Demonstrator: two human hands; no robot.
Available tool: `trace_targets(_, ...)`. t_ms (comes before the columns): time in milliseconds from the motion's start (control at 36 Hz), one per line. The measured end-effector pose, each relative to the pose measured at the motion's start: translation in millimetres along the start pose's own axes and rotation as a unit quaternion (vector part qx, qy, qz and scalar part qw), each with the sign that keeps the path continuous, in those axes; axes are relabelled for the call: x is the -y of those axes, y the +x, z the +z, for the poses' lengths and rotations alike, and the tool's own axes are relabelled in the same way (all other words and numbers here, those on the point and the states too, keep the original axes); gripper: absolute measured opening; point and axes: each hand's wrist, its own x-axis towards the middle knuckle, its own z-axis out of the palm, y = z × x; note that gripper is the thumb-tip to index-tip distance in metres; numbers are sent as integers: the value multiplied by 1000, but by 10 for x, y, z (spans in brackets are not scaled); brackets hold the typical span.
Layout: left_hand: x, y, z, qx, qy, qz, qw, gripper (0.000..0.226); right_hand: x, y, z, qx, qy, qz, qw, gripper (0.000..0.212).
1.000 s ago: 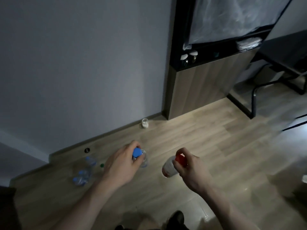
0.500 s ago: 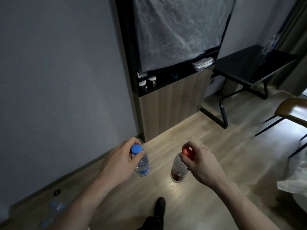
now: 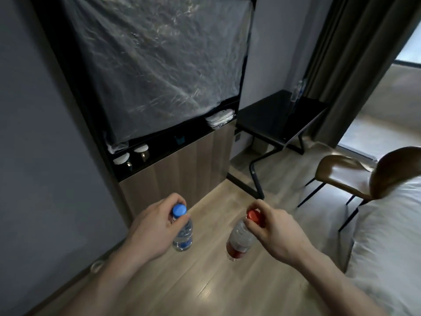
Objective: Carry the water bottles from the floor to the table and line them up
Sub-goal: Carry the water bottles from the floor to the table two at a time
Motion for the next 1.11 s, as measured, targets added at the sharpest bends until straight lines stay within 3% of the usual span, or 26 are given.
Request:
trace_targets(389, -1047, 2075, 878, 30, -3, 96, 995, 21, -1408, 1133, -899, -74, -36, 79, 994, 21)
trace_targets(833, -2005, 3828, 2191, 11, 48, 4, 999, 18, -3537, 2722, -1729, -26, 5, 30, 999, 19)
trace_targets(1111, -2527, 4893, 2594, -10, 40, -27, 999, 15, -4405, 3809, -2323, -17, 36, 1, 999, 18)
